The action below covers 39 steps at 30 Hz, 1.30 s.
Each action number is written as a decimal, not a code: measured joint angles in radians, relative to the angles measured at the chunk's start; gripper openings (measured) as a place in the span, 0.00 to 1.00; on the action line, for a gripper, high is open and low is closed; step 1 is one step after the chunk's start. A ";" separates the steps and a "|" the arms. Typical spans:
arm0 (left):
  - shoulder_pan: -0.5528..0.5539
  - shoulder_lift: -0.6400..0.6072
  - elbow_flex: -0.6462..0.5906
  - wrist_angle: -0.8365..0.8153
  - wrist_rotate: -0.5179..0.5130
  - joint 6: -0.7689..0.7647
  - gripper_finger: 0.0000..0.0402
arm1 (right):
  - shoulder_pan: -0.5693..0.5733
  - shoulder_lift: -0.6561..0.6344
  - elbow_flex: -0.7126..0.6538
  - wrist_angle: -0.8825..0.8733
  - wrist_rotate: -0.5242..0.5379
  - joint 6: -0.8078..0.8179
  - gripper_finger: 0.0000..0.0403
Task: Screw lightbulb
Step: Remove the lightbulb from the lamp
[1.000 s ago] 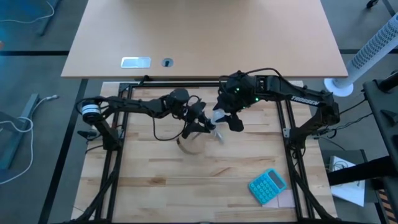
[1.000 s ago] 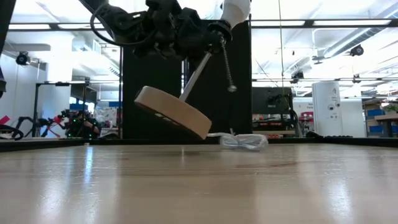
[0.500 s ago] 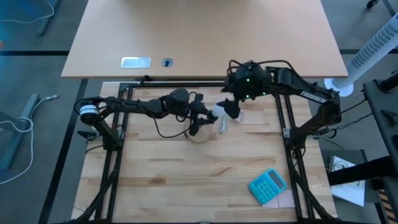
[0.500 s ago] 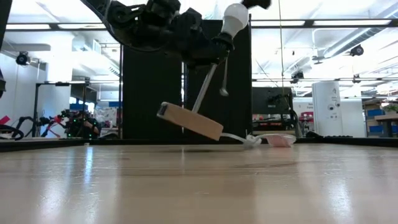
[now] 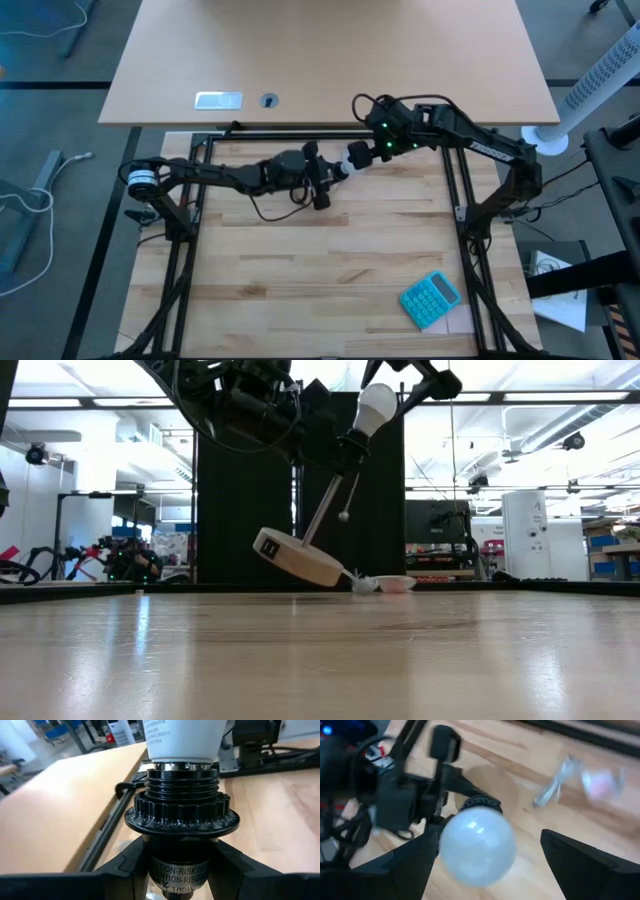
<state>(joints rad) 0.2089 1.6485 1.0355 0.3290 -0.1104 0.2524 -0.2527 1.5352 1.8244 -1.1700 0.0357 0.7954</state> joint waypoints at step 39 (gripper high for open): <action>-0.013 -0.007 -0.004 0.008 -0.084 0.081 0.36 | -0.021 0.072 -0.002 0.047 -0.083 0.039 0.61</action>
<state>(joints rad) 0.1955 1.6419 1.0317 0.3368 -0.1941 0.3336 -0.2734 1.6073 1.8225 -1.1228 -0.0475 0.8348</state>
